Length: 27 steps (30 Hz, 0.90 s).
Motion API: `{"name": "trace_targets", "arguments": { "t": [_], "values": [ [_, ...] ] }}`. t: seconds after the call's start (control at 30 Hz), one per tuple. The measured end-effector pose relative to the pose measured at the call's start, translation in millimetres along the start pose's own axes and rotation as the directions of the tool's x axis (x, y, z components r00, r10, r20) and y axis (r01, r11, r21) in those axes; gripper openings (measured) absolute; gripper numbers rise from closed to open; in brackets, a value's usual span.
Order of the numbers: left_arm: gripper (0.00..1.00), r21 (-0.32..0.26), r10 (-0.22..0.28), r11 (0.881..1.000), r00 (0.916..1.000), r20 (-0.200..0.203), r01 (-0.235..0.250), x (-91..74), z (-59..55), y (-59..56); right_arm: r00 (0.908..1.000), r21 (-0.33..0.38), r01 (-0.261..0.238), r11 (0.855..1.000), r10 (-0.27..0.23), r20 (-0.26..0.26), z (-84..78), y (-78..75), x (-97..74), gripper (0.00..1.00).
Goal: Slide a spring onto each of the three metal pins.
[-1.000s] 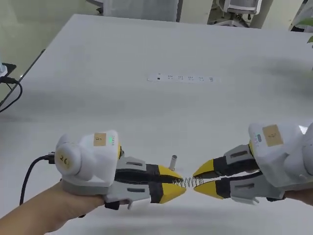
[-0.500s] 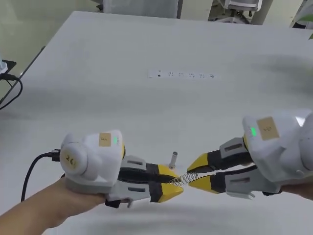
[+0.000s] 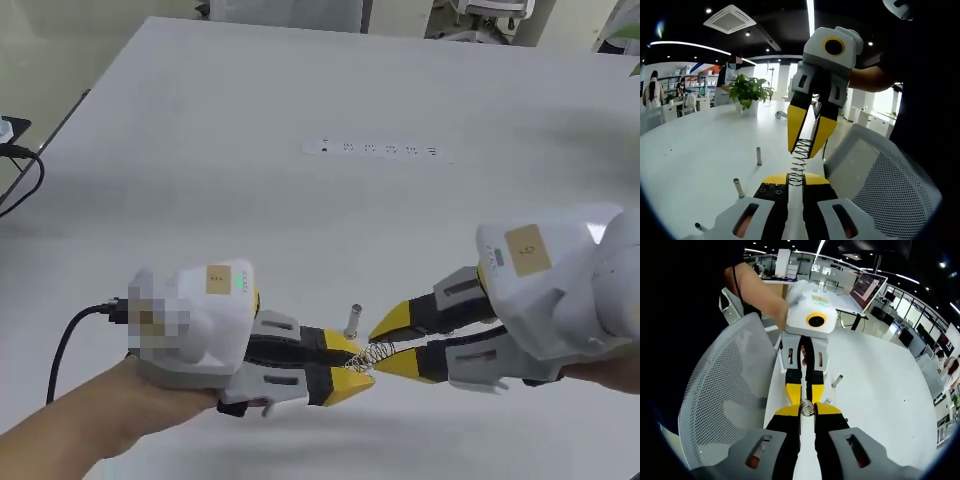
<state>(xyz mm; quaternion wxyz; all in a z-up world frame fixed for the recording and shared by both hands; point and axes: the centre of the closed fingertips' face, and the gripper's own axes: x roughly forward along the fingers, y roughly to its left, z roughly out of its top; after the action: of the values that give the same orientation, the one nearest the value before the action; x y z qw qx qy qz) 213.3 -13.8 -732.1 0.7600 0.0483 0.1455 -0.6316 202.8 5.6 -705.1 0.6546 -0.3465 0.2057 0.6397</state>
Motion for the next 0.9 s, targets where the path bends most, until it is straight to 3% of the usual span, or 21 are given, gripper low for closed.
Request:
{"name": "trace_targets", "arguments": {
  "t": [0.1,0.13,0.2,0.23,0.27,0.43,0.73,0.9],
  "values": [
    [0.02,-0.003,0.000,1.000,1.0000,0.002,0.000,-1.1,0.1,0.2,0.9998,0.002,0.002,1.000,-0.002,0.019,3.9,-0.2,1.2,0.07],
    [0.02,0.000,-0.004,1.000,1.0000,0.004,0.004,-0.4,0.7,-1.0,0.9962,0.028,-0.002,1.000,0.000,0.087,16.0,-0.1,2.9,0.07],
    [0.02,0.008,-0.012,1.000,0.9999,0.005,0.012,4.2,3.0,-5.2,0.9967,0.035,-0.015,0.999,0.012,0.081,18.3,-0.2,5.2,0.07],
    [0.02,0.052,0.005,0.999,0.9997,-0.023,-0.004,4.6,-0.2,-2.0,0.9980,0.025,-0.011,1.000,0.010,0.063,16.5,-0.9,7.5,0.06],
    [0.02,0.060,0.017,0.998,0.9990,-0.042,-0.014,4.9,-3.2,-0.7,0.9987,0.018,-0.009,1.000,0.008,0.051,14.3,-1.4,9.7,0.06],
    [0.02,0.031,-0.002,1.000,0.9997,-0.025,0.003,0.2,-2.2,-2.5,0.9965,0.030,-0.005,1.000,0.002,0.083,18.4,1.0,9.6,0.06],
    [0.02,0.032,-0.004,0.999,1.0000,-0.008,0.004,3.5,2.2,-4.6,0.9922,0.026,0.015,1.000,-0.018,0.123,26.0,-0.1,10.7,0.06],
    [0.02,0.022,0.004,1.000,0.9999,0.010,-0.004,-3.2,2.5,-2.8,0.9889,0.033,0.024,0.999,-0.029,0.146,27.8,-0.4,7.3,0.06]
  ]
}}
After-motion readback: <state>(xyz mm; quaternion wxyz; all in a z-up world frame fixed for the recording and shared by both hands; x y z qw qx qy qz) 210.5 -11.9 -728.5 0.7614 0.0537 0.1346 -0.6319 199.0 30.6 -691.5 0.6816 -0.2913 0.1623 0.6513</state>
